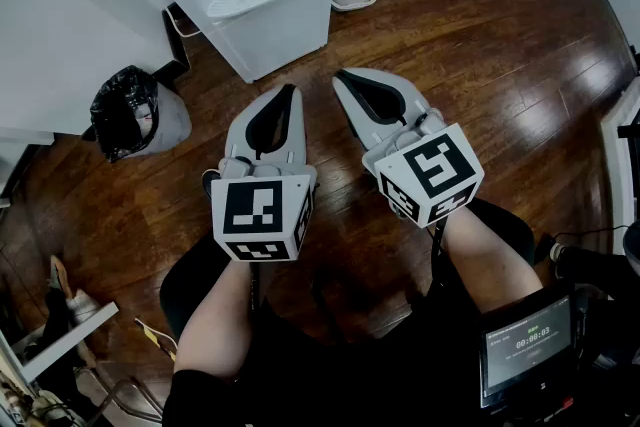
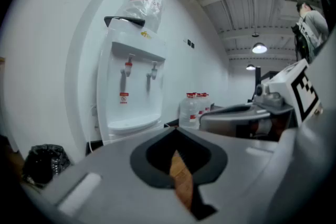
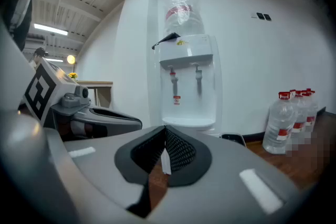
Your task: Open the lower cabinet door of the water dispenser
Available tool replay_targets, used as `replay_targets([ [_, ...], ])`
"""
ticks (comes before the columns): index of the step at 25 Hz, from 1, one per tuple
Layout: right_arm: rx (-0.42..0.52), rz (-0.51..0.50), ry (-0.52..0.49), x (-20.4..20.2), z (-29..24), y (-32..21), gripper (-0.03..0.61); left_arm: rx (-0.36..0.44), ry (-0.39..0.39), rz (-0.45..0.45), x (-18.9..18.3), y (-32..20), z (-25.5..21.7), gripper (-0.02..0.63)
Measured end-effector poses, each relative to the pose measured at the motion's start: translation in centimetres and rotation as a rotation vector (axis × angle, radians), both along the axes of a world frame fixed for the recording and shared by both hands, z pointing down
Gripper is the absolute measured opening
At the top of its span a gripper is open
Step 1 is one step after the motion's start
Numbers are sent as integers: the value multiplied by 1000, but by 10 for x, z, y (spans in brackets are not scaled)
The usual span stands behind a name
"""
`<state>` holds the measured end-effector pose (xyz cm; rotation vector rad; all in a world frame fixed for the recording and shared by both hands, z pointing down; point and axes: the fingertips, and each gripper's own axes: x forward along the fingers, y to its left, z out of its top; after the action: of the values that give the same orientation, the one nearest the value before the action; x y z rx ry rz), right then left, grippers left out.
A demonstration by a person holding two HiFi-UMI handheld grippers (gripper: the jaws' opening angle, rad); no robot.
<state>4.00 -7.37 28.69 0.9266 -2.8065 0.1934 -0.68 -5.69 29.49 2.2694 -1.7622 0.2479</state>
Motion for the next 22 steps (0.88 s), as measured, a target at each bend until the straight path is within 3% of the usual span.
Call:
replay_targets([
  [5,-109,15,-9,5,20,-16,5,25,-24,22,13,-19,-2,20],
  [10,-109,34,58,-1,45,-56,5,-108,92,36,14,-42,21,20],
  [12,-106,22,116,0,62,-68,5,-145,102,36,12,-51,31,20],
  [19,-125,-11,193,-1,95,-117,5,-148,50,42,1,-96,43,20],
  [22,-123,-28,209,-10,103,-133,4,-159,-30,75,-1,-109,56,20],
])
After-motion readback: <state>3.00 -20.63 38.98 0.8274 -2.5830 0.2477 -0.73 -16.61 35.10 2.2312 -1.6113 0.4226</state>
